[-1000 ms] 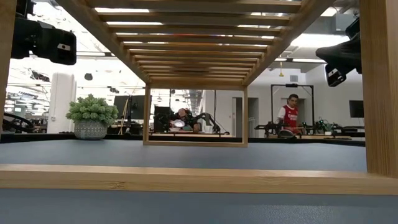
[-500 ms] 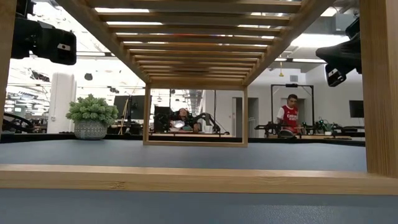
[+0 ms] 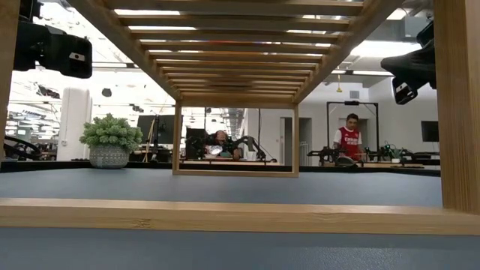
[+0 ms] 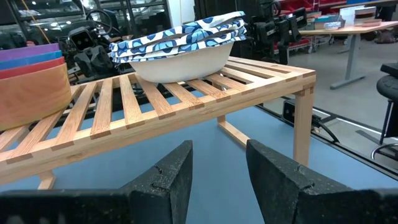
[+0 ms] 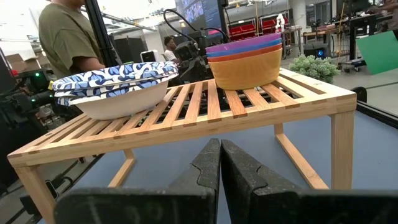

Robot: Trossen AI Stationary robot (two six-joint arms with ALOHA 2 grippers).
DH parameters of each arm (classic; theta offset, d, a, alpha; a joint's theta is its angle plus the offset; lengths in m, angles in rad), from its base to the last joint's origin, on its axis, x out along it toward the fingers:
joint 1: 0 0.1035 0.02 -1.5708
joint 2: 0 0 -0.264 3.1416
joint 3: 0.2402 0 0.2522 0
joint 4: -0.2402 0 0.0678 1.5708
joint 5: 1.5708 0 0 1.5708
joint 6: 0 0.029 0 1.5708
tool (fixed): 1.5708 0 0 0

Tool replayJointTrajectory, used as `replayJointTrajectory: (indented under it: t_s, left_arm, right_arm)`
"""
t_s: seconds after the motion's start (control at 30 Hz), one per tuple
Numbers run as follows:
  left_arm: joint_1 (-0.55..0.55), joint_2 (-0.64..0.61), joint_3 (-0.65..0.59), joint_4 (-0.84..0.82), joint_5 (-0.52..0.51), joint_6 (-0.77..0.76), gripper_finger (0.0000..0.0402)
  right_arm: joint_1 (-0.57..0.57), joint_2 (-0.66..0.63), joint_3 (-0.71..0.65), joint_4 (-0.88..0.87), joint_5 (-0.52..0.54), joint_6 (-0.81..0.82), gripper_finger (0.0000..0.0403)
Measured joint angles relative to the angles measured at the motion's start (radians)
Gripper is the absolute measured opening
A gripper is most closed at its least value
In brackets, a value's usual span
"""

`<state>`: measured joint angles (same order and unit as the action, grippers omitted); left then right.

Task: Place and stack bowls onto a shelf
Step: Return to Home Position

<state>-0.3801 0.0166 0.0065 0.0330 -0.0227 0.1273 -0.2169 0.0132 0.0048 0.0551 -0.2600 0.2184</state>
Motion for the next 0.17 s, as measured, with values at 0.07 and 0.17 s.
replayJointTrajectory:
  t_s: [0.07, 0.17]
  left_arm:
    - [0.0, 0.0, 0.0, 0.0, 0.0, 0.0, 0.014]
    - [0.0, 0.0, 0.0, 0.0, 0.0, 0.0, 0.014]
  right_arm:
    - [0.0, 0.0, 0.0, 0.0, 0.0, 0.0, 0.0042]
    - [0.0, 0.0, 0.0, 0.0, 0.0, 0.0, 0.0042]
